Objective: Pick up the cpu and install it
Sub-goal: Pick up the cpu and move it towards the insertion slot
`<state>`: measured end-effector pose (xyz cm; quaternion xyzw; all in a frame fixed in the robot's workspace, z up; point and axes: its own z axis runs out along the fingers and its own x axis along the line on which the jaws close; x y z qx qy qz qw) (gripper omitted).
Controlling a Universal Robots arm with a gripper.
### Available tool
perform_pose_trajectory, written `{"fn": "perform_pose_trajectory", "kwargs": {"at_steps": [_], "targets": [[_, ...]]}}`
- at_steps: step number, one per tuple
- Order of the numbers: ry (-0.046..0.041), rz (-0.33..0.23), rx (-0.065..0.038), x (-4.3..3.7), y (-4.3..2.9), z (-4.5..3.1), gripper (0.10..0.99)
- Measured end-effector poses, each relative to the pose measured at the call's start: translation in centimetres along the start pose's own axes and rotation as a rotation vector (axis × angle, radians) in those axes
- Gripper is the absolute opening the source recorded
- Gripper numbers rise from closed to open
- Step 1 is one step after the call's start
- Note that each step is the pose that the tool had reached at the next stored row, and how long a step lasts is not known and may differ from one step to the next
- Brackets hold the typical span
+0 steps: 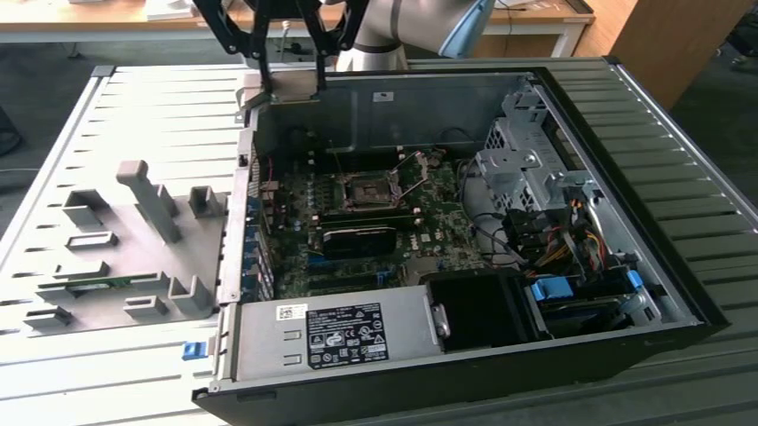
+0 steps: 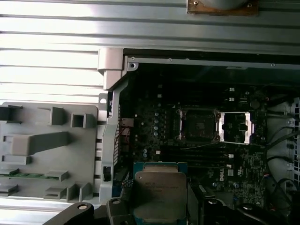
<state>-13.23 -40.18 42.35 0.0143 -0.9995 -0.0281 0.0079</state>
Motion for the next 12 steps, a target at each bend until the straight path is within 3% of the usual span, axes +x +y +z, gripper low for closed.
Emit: {"fn": "perform_pose_trajectory", "kwargs": {"at_steps": [12], "targets": [[-0.0006,0.0,0.0,-1.79,0.36,0.08,0.541]]}}
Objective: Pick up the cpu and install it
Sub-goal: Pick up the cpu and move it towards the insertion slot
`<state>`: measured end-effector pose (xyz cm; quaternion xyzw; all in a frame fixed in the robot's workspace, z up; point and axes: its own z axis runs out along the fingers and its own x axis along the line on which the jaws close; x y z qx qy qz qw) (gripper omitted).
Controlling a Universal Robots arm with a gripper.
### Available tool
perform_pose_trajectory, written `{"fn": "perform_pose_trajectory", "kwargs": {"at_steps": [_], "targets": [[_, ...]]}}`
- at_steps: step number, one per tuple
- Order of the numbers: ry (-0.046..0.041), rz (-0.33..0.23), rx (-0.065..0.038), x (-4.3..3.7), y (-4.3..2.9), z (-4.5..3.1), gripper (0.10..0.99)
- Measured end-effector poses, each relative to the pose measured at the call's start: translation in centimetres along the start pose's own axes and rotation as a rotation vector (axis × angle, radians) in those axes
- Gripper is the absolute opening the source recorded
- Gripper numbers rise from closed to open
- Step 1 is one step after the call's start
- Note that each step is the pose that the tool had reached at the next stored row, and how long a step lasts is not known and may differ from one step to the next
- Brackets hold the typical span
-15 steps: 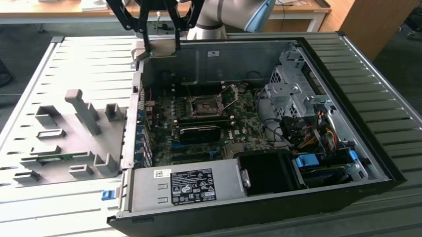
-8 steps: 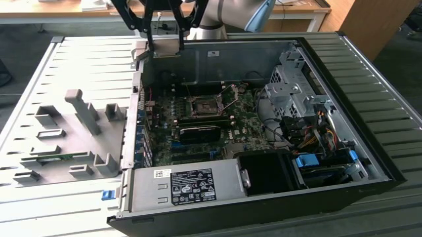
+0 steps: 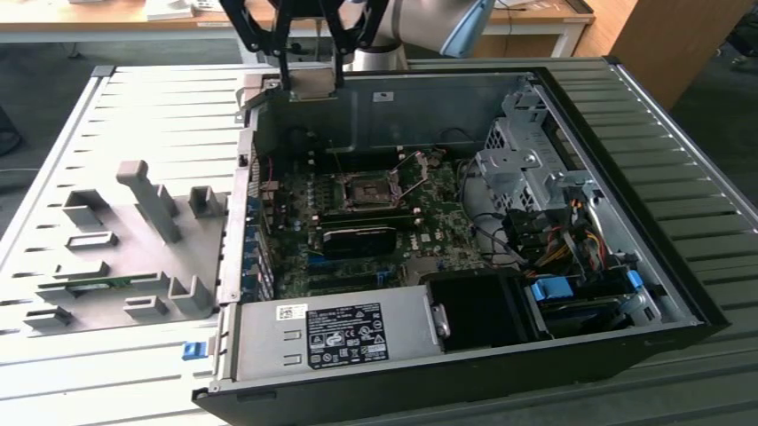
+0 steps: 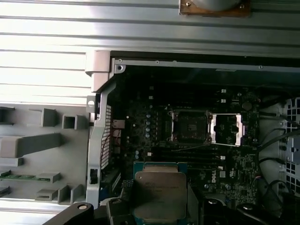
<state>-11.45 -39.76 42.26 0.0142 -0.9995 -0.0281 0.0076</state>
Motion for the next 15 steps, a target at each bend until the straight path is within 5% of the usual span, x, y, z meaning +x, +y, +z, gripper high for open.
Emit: {"fn": "perform_pose_trajectory", "kwargs": {"at_steps": [7,15], "targets": [[-0.0007,0.0,0.0,-1.38,0.01,0.02,0.541],[-0.0017,0.0,0.0,-4.0,-0.03,0.01,0.541]]}}
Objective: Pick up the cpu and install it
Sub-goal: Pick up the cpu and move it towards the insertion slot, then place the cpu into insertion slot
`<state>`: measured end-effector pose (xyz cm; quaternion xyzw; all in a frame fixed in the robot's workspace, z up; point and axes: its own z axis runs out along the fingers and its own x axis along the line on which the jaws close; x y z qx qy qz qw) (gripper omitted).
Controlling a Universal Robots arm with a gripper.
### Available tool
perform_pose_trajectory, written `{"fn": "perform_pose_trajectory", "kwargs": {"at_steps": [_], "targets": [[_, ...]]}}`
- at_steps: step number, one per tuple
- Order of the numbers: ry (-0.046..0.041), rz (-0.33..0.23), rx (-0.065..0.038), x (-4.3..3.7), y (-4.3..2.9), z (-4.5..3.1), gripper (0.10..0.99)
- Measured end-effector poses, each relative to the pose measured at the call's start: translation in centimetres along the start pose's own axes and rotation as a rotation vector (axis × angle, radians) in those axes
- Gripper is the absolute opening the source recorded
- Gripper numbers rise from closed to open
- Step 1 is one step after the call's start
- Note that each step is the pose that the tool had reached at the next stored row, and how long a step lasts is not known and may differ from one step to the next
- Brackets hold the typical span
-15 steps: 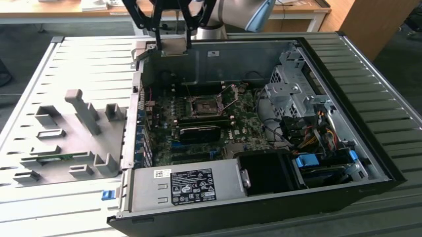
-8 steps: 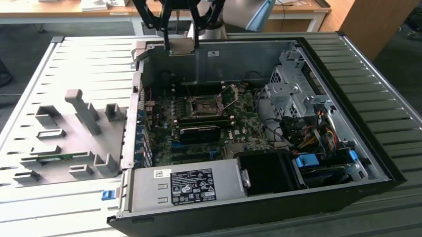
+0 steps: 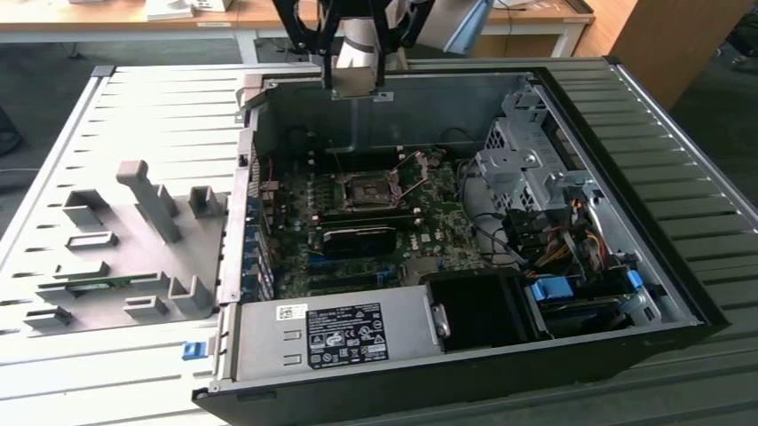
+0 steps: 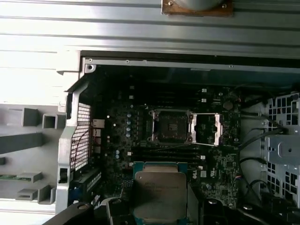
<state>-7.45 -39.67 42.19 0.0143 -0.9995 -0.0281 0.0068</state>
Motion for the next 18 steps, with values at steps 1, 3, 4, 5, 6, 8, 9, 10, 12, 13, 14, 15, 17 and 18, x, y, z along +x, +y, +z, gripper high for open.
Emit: {"fn": "perform_pose_trajectory", "kwargs": {"at_steps": [1,3,4,5,6,8,9,10,12,13,14,15,17,18], "targets": [[0.0001,0.0,0.0,-0.15,-0.01,-0.01,0.541],[-0.0001,0.002,0.0,-0.27,-0.02,-0.01,0.541],[-0.0002,0.002,0.0,-0.31,-0.01,0.0,0.541],[-0.0002,0.003,0.0,-0.35,-0.01,0.0,0.541],[-0.0002,0.003,0.0,-0.38,-0.01,-0.01,0.541],[-0.0004,0.006,0.0,-0.41,-0.01,0.0,0.541],[-0.0008,0.014,0.0,-0.42,-0.01,0.0,0.541],[-0.0016,0.027,0.0,-0.42,-0.01,0.0,0.541],[-0.0032,0.059,0.0,-0.42,-0.01,0.02,0.541],[-0.0041,0.075,0.0,-0.42,-0.01,0.03,0.541],[-0.0052,0.092,-0.001,-0.42,-0.01,0.05,0.541],[-0.0062,0.111,-0.001,-0.42,-0.01,0.06,0.541],[-0.0082,0.146,-0.001,-0.42,-0.01,0.08,0.541],[-0.0092,0.163,-0.002,-0.42,-0.02,0.1,0.541]]}}
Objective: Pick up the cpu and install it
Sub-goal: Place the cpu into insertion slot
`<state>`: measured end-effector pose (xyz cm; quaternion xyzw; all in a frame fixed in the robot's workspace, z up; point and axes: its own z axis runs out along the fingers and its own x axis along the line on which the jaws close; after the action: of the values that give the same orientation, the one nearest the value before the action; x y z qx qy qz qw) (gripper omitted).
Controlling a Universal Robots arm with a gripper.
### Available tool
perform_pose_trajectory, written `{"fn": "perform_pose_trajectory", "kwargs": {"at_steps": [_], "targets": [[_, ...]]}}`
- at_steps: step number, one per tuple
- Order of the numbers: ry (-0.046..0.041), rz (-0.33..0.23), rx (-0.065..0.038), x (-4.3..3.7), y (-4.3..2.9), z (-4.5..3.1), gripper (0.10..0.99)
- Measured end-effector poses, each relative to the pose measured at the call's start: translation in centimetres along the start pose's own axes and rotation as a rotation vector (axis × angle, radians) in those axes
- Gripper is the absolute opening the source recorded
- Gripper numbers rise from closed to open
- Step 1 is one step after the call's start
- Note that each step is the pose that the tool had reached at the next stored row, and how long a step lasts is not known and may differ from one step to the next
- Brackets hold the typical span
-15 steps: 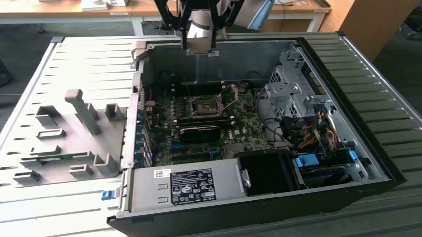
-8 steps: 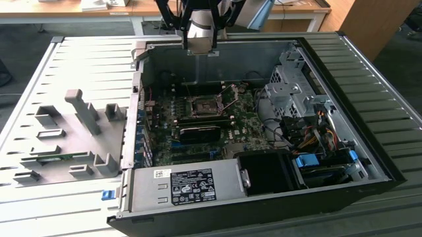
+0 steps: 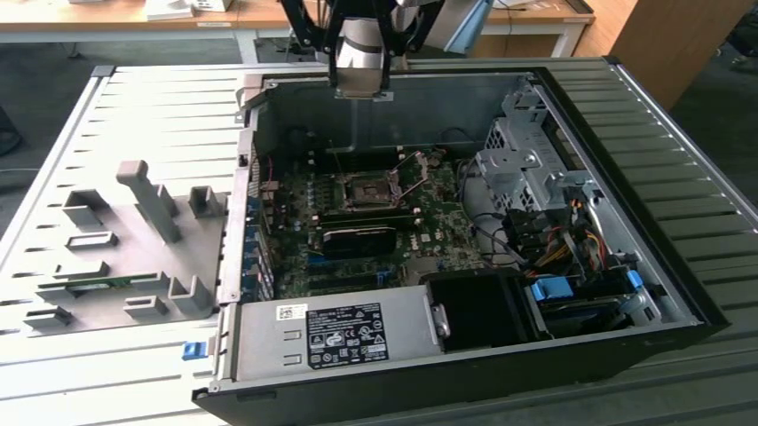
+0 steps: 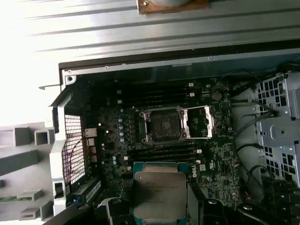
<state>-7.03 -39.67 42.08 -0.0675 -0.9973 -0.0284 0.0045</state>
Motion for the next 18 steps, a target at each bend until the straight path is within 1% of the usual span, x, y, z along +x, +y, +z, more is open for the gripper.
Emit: {"fn": "perform_pose_trajectory", "kwargs": {"at_steps": [8,18], "targets": [[-0.0066,0.118,-0.001,0.0,0.0,0.07,0.541],[-0.0124,0.221,-0.003,0.0,-0.01,0.1,0.541]]}}
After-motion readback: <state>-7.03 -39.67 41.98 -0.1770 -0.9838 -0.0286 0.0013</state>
